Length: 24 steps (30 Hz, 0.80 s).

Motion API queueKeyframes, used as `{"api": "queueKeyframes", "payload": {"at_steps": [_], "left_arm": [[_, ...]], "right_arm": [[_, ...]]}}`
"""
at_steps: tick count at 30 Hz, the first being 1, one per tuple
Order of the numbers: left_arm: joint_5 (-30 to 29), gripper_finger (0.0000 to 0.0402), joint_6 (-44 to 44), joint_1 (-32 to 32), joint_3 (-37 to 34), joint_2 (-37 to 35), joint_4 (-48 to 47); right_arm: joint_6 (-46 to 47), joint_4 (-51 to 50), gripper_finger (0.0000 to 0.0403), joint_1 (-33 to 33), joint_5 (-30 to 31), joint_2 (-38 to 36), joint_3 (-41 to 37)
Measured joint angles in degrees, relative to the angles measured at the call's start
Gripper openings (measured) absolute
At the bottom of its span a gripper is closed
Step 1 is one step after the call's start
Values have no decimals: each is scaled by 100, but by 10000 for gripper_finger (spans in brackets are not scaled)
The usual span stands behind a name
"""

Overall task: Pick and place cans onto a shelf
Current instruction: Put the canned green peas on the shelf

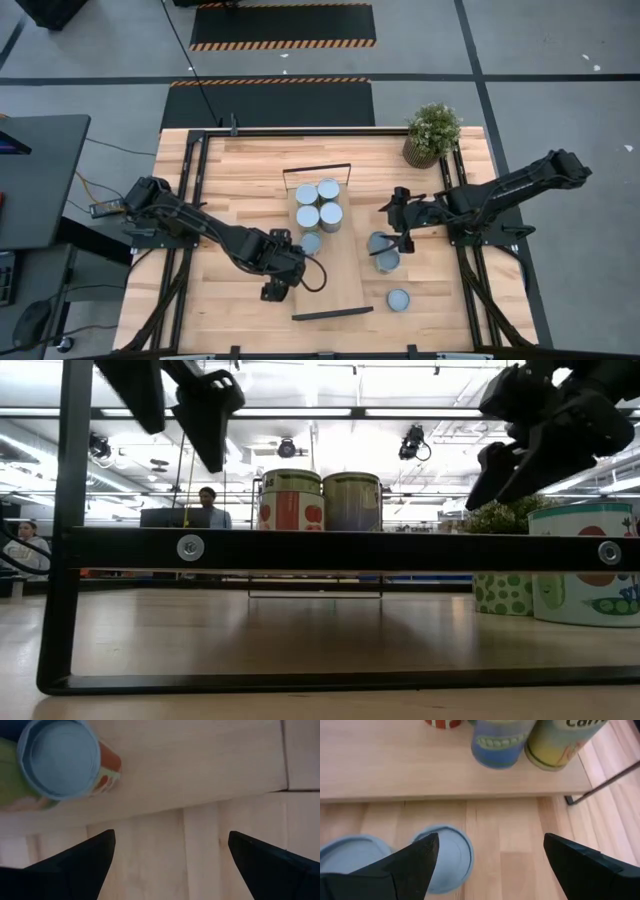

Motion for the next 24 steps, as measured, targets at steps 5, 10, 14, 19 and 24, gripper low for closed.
{"api": "queueKeyframes", "payload": {"at_steps": [5,10,14,19,24], "left_arm": [[-171,394,-60,-139,-234,-78,142],[-208,394,-136,-175,-617,-101,316],[-177,394,-137,-173,-665,-111,334],[-166,394,-104,-173,-671,-323,344],[-179,394,-202,-171,-667,-533,575]], "right_arm": [[261,-361,368,-4,4,-124,0],[737,-710,368,-9,7,-73,0],[997,-781,368,29,4,35,0],[998,-621,368,259,-15,220,0],[957,-485,368,370,-356,546,0]]}}
